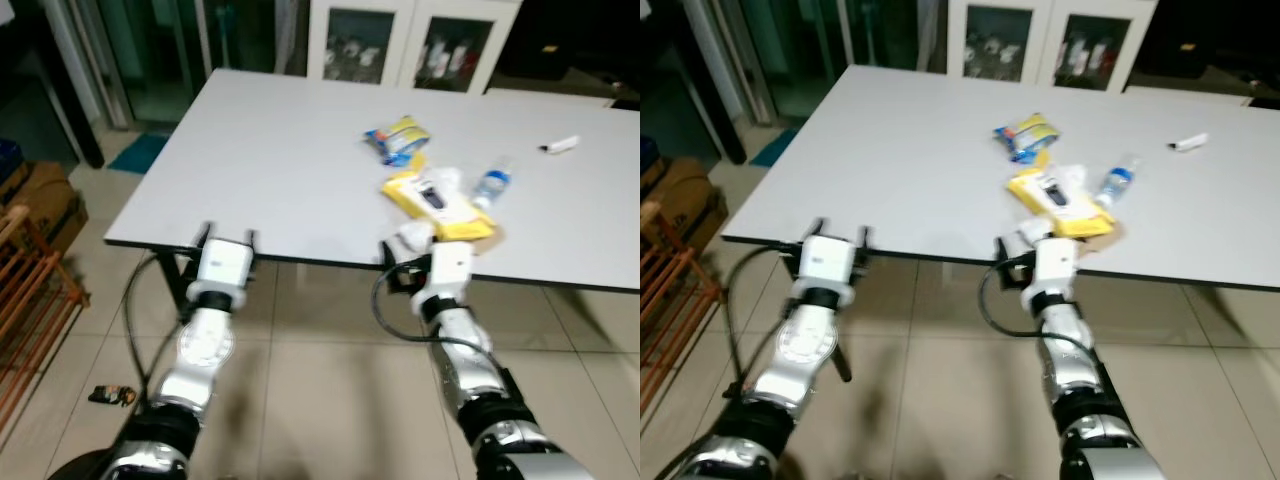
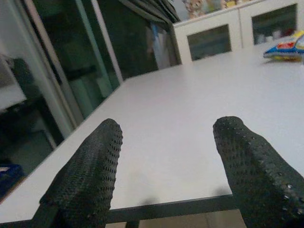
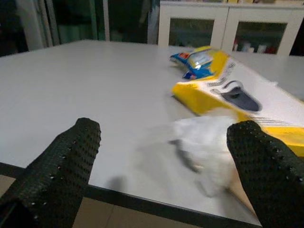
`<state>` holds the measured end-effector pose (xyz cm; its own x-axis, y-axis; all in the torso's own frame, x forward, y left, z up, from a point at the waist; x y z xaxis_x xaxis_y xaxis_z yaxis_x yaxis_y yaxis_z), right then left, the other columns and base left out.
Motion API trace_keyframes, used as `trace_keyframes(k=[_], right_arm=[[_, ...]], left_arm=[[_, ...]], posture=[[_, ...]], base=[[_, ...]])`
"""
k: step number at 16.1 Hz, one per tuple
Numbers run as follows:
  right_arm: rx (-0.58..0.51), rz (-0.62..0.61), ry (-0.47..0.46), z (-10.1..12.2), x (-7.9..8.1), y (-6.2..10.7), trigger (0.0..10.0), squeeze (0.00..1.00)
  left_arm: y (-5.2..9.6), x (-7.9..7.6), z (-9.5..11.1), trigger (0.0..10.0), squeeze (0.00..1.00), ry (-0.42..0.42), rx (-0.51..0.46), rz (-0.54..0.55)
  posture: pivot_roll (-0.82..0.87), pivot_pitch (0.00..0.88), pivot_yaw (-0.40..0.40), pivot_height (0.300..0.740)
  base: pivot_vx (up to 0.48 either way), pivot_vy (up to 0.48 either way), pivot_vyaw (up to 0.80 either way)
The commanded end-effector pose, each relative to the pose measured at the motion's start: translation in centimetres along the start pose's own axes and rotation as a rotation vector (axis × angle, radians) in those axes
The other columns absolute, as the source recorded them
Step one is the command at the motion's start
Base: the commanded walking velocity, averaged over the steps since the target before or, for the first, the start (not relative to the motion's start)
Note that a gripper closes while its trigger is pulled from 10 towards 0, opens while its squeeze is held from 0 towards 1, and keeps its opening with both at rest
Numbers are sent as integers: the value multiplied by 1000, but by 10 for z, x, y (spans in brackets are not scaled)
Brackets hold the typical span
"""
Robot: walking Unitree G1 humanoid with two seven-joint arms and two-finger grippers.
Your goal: Picking trash to rubbish bin
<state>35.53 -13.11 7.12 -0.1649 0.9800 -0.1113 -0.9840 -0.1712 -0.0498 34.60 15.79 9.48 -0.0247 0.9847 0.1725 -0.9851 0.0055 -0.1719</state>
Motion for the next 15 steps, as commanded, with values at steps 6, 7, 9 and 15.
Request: trace_keyframes(k=[6, 7, 9, 15], right_arm=[[18, -28, 14, -3, -12, 3, 10000, 0], [18, -28, 16, -4, -12, 3, 10000, 0], [19, -29, 14, -4, -13, 4, 10000, 0], [23, -30, 9, -4, -14, 4, 10000, 0]], left_arm=[[1, -11, -1, 10000, 0, 14, 12, -17], [1, -11, -1, 10000, 0, 15, 12, -17], [1, -11, -1, 10000, 0, 14, 12, -15], [0, -9, -1, 10000, 0, 12, 12, -11]], posture=[[21, 14, -53, 740], [21, 14, -53, 740], [21, 14, -53, 740], [23, 17, -56, 740]], base=[[0, -349, 0], [0, -349, 0], [0, -347, 0], [0, -341, 0]])
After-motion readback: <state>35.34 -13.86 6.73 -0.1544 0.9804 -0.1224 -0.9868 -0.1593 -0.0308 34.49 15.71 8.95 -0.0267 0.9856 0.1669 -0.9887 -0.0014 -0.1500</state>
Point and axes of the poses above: a point about 5 cm out from each wrist's last joint towards the gripper, its own y axis pointing back from the gripper into the wrist, its own z axis along the axis of the wrist's last joint, x = y × z, the point moved 3 cm from there along -y, pointing out of the wrist towards the gripper, and after that the axes turned 9 degrees about y, right-handed, at the moved point
